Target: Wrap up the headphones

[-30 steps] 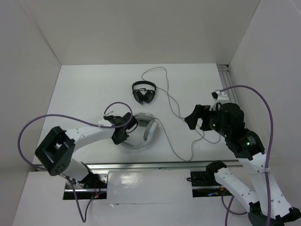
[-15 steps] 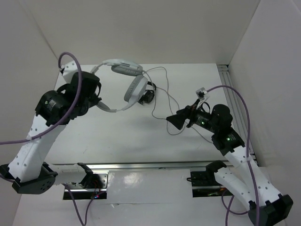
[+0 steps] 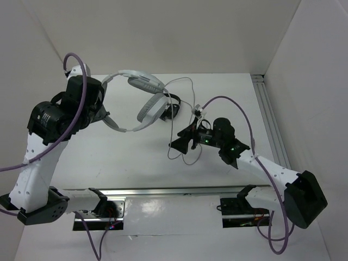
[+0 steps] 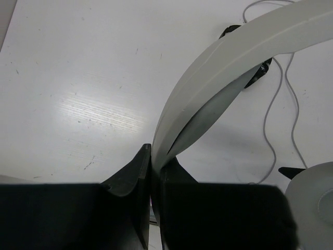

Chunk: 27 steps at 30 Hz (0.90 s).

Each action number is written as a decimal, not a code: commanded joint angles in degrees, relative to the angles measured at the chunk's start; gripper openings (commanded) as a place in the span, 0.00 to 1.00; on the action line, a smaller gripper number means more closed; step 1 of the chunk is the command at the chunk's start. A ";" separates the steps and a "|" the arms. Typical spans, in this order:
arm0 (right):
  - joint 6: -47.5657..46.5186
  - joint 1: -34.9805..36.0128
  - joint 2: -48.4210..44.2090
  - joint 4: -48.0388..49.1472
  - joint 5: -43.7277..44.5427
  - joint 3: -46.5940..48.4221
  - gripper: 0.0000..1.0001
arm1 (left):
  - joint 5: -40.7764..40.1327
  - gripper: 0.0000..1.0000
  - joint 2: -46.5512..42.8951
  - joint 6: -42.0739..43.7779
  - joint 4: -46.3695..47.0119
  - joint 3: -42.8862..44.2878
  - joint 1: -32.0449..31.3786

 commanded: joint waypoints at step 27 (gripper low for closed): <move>-6.88 15.16 6.32 18.68 14.07 -6.75 0.74 | 6.21 0.01 -1.96 2.33 4.20 4.99 3.76</move>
